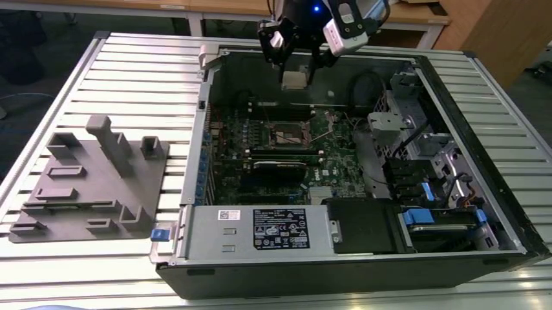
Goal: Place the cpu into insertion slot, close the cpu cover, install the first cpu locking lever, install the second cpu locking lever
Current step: 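Place the cpu into insertion slot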
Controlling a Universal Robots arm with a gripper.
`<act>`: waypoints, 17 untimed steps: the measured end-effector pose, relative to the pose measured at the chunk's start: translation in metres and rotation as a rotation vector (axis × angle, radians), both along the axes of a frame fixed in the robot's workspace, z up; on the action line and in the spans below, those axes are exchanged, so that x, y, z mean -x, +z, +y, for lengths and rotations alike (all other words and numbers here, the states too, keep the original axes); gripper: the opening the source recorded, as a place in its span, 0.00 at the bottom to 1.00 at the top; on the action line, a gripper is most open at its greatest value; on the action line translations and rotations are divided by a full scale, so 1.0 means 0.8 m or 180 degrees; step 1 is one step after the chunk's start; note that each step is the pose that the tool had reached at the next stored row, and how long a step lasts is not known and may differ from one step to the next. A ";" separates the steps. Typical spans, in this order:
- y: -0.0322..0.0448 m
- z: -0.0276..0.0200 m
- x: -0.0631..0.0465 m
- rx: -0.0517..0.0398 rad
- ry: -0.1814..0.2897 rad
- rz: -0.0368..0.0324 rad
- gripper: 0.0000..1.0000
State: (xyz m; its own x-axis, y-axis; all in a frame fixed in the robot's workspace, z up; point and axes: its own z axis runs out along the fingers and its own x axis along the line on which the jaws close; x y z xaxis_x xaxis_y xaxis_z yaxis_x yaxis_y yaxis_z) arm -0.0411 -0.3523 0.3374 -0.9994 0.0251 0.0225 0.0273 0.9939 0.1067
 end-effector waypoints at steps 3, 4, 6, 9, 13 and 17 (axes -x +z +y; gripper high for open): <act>-0.0022 0.0000 0.000 0.0001 0.0000 0.0000 0.54; -0.0025 0.0000 0.000 0.0001 0.0000 0.0000 0.54; -0.0025 0.0000 0.000 0.0002 0.0000 0.0001 0.54; -0.0029 0.0000 0.000 0.0001 0.0000 0.0000 0.54; -0.0045 0.0000 0.000 0.0001 0.0000 0.0000 0.54; -0.0049 0.0000 0.000 0.0001 0.0000 0.0000 0.54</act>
State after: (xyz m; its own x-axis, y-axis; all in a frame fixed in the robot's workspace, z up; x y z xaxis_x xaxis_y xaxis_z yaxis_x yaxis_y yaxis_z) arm -0.0411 -0.3522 0.3334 -0.9994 0.0251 0.0226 0.0274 0.9940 0.1063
